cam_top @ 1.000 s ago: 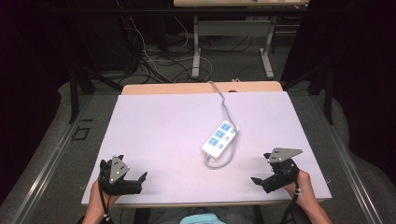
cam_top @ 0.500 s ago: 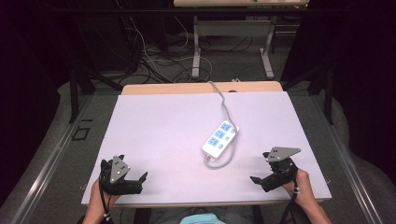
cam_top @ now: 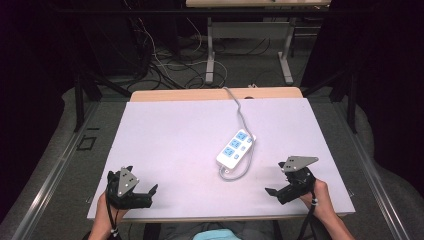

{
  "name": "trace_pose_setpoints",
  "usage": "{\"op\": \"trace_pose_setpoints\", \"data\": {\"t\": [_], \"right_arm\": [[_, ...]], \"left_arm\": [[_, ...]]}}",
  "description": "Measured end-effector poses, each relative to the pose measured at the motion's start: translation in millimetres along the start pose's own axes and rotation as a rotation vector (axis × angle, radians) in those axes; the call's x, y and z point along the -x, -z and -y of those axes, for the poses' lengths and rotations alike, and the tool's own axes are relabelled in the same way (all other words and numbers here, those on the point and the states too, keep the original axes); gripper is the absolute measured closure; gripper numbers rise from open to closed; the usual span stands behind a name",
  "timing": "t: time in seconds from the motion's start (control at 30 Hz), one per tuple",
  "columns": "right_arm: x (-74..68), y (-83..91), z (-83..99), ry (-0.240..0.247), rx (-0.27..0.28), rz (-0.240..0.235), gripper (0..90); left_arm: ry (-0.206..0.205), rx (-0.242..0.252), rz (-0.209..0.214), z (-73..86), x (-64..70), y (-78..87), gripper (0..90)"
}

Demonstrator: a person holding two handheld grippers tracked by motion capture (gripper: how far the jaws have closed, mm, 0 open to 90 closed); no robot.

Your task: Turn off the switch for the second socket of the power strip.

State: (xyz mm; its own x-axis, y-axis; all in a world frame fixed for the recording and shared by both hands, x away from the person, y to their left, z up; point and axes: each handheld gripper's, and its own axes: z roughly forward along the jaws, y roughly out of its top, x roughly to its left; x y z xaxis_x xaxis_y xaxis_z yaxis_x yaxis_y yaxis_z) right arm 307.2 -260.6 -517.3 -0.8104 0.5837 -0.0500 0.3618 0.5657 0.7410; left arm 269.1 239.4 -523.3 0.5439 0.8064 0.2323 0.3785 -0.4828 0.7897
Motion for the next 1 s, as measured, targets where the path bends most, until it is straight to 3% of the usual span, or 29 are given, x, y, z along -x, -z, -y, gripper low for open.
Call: {"op": "trace_pose_setpoints", "data": {"t": [0.2,1.0], "right_arm": [[0.5,-2.5,-4.9,0.015,0.002,-0.002,0.0],[12.1,-16.0,-25.4,-0.007,-0.006,-0.013,0.1]], "left_arm": [[-0.001,-0.001,-0.003,0.5,0.6,0.9,0.2],[0.001,-0.001,0.005,1.2,1.4,0.8,0.3]]}}
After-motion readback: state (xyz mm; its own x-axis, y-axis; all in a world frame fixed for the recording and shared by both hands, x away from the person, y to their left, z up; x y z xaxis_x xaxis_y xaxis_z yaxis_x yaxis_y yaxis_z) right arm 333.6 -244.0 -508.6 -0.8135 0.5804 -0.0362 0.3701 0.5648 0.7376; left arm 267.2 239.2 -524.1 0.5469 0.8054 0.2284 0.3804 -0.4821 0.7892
